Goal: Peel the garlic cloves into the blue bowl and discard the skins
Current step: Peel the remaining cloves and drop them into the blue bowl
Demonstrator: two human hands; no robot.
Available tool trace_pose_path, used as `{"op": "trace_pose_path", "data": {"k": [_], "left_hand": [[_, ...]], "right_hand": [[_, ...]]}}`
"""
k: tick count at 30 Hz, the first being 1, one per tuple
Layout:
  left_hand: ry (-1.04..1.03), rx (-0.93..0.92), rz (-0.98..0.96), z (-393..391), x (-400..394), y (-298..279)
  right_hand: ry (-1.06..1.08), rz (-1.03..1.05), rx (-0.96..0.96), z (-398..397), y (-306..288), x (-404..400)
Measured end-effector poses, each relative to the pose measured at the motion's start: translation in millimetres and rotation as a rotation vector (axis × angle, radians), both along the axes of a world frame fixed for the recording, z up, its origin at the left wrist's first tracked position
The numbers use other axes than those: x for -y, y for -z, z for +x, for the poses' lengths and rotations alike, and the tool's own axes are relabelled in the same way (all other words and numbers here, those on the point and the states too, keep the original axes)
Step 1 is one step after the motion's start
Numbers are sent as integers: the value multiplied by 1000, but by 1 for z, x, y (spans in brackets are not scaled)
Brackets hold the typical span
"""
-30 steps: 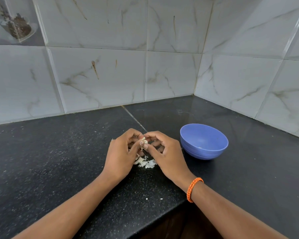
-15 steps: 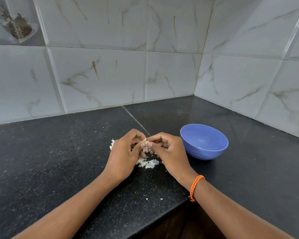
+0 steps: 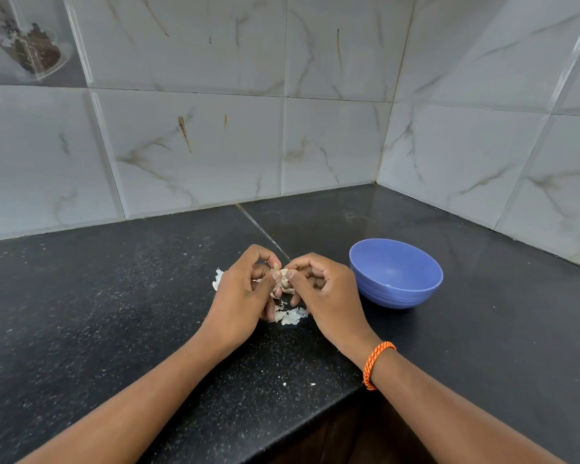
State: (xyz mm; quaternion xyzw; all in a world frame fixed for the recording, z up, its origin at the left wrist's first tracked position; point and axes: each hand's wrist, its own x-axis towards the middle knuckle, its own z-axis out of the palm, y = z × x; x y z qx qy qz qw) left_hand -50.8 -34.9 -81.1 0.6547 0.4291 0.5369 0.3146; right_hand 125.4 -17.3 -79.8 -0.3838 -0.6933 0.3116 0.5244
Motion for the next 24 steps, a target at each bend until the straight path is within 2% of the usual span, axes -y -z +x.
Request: {"op": "trace_pose_path", "data": {"k": [11,15,24], "left_hand": [[-119,-149,75,-2,-1,1],[-91,-129,84,-3,0,0],[-141,-167,122,-2,0,-1]], "right_hand": [[40,88,100,-1,-1,1],[-4,68,122,-1,-3,4],[69,94,143,-2,0,-2]]}}
